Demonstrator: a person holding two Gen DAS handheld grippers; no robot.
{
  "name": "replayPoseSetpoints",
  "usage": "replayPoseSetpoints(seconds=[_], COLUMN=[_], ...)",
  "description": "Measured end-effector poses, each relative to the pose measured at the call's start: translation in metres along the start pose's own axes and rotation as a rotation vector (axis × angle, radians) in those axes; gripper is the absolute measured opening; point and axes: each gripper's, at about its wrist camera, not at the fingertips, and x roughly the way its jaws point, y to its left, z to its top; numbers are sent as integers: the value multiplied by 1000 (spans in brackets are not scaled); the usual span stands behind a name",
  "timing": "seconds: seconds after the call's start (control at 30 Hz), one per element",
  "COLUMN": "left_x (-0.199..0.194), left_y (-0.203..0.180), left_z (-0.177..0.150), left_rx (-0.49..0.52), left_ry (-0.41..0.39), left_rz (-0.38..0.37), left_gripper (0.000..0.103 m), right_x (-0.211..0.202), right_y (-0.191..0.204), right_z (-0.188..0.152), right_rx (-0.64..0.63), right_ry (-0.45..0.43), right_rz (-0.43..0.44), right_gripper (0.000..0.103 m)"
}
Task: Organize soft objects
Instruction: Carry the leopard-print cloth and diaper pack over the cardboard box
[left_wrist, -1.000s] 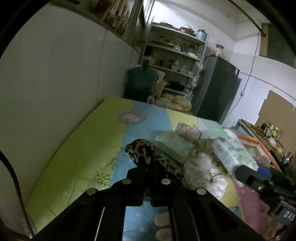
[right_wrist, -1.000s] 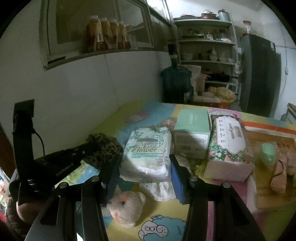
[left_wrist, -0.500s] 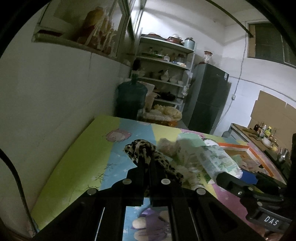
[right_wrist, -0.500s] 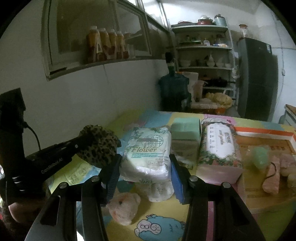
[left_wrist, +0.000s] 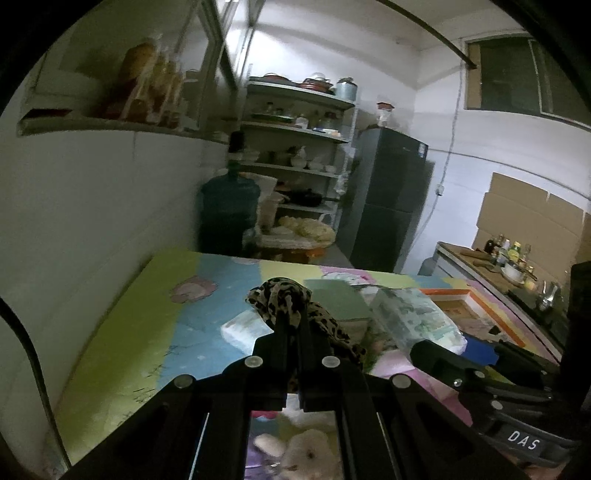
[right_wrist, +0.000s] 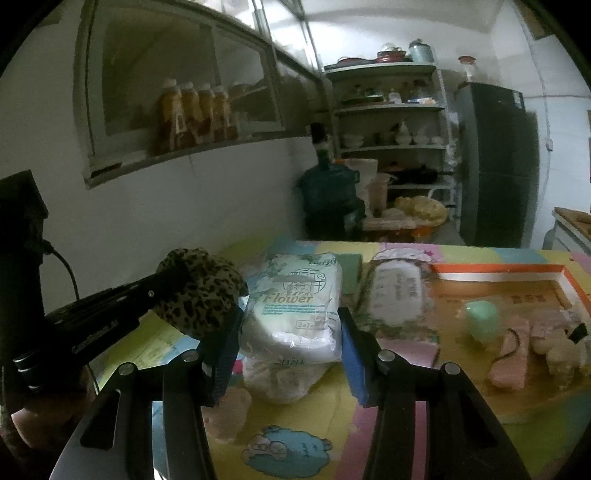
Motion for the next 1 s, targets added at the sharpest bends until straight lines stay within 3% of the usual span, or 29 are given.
replayPoseSetpoints(seconds=[1.0], left_x=[36], left_y=[-128], left_z=[28], left_rx=[130], left_ry=[6], left_rz=[-207], left_gripper=[3], right_x=[-77], right_y=[-110], right_z=[4], right_rx=[118], right_ry=[-120], right_rz=[-200], right_gripper=[52])
